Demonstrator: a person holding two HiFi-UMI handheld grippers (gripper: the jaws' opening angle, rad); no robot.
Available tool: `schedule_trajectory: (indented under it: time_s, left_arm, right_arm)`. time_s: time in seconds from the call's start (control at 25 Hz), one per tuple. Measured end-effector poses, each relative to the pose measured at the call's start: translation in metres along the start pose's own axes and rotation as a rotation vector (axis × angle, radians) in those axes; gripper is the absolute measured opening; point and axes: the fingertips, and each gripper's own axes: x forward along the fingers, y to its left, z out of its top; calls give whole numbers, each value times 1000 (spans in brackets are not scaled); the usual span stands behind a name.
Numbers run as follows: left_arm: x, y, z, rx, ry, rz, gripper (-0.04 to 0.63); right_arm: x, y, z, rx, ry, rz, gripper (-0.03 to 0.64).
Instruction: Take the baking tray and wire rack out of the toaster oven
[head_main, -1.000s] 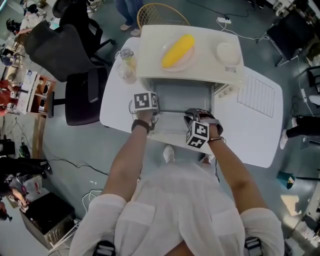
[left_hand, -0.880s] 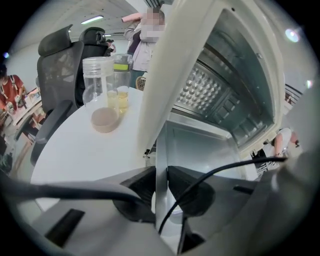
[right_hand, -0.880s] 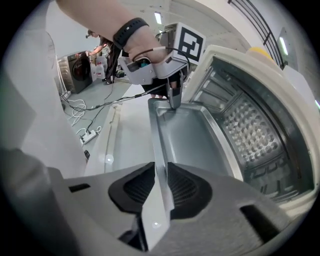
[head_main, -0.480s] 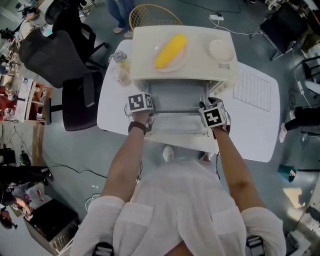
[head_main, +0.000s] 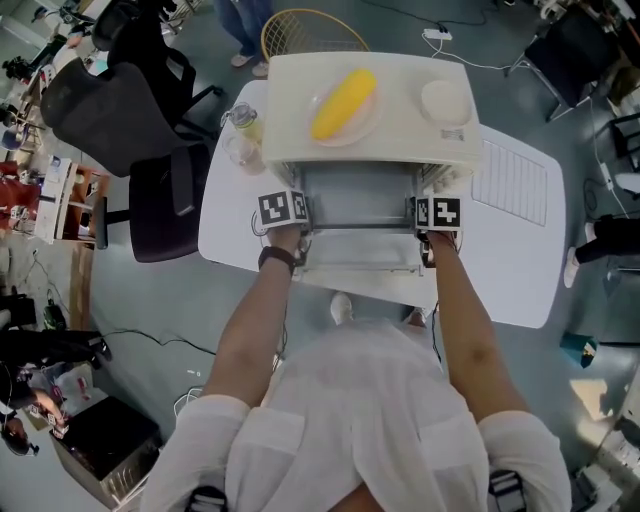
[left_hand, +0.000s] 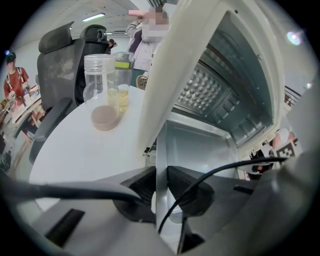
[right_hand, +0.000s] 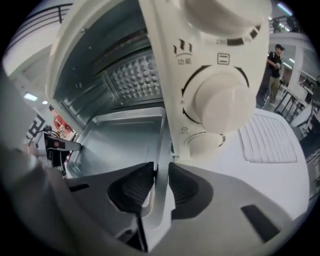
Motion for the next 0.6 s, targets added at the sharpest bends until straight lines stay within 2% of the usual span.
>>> schedule_trajectory:
  time_s: [0.4, 0.6]
  left_arm:
    - [-16, 2, -20, 7, -18, -1, 67]
    - [-41, -5, -46, 27, -40, -7, 67]
  right_arm:
    - [-16, 11, -30, 81, 20, 18, 83]
    - [-36, 15, -51, 74, 4, 27, 83]
